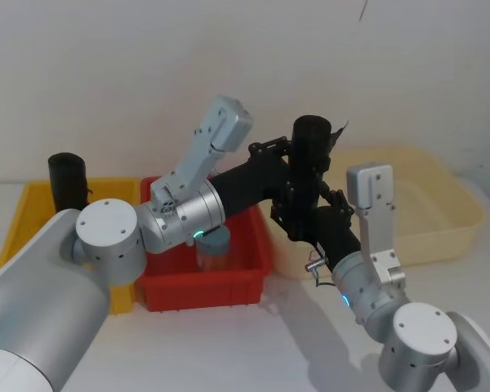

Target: Pick up the garbage bag with the one hand and transfer it to the other hand.

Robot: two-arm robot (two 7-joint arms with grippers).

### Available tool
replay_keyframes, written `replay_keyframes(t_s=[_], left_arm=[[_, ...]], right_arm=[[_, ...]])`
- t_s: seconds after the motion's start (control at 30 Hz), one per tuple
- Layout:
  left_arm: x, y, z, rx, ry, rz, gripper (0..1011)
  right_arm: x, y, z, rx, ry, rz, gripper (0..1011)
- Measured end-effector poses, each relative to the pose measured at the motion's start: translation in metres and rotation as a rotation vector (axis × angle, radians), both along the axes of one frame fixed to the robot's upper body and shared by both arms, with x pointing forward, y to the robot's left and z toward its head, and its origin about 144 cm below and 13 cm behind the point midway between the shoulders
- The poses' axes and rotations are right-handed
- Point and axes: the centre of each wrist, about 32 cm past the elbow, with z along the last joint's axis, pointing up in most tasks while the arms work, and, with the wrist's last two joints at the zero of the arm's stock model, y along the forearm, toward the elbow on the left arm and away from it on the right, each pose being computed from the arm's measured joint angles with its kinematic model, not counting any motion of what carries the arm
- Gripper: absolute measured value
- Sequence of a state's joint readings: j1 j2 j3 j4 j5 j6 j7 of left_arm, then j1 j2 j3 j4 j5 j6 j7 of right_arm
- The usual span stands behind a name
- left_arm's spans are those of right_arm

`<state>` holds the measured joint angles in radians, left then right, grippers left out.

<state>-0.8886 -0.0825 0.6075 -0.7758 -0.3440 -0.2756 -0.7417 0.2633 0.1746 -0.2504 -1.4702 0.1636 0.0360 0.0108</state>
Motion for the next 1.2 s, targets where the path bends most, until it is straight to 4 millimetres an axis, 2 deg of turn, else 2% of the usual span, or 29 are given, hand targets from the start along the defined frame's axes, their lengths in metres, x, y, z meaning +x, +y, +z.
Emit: replay_keyframes(t_s=[0.4, 0.5, 0.63, 0.73, 0.77, 0.83, 0.87, 0.9, 1.03, 1.2], left_arm=[[0.000, 0.000, 0.000, 0.000, 0.000, 0.000, 477], [0.000, 0.000, 0.000, 0.000, 0.000, 0.000, 534], [0.000, 0.000, 0.000, 0.000, 0.000, 0.000, 675], [0.000, 0.000, 0.000, 0.000, 0.000, 0.000, 730], [0.000, 0.000, 0.000, 0.000, 0.000, 0.000, 791], [0.000, 0.000, 0.000, 0.000, 0.000, 0.000, 829], [0.000, 0.000, 0.000, 0.000, 0.000, 0.000, 882], [0.000, 0.000, 0.000, 0.000, 0.000, 0.000, 882], [0.000, 0.000, 0.000, 0.000, 0.000, 0.000, 992], [0.000, 0.000, 0.000, 0.000, 0.000, 0.000, 1001]], right_arm=[[0.007, -0.001, 0.005, 0.010, -0.003, -0.024, 559], [0.008, -0.001, 0.006, 0.013, -0.005, -0.028, 517], [0.007, -0.002, 0.009, 0.016, -0.015, -0.030, 510], [0.006, -0.002, 0.010, 0.019, -0.020, -0.030, 510], [0.006, -0.002, 0.011, 0.019, -0.022, -0.029, 510], [0.005, -0.002, 0.011, 0.022, -0.025, -0.027, 510], [0.005, -0.002, 0.012, 0.023, -0.026, -0.026, 510], [0.004, -0.003, 0.012, 0.023, -0.026, -0.026, 510], [0.004, -0.004, 0.014, 0.025, -0.020, -0.027, 509], [0.008, -0.009, 0.018, 0.024, 0.003, -0.044, 509]])
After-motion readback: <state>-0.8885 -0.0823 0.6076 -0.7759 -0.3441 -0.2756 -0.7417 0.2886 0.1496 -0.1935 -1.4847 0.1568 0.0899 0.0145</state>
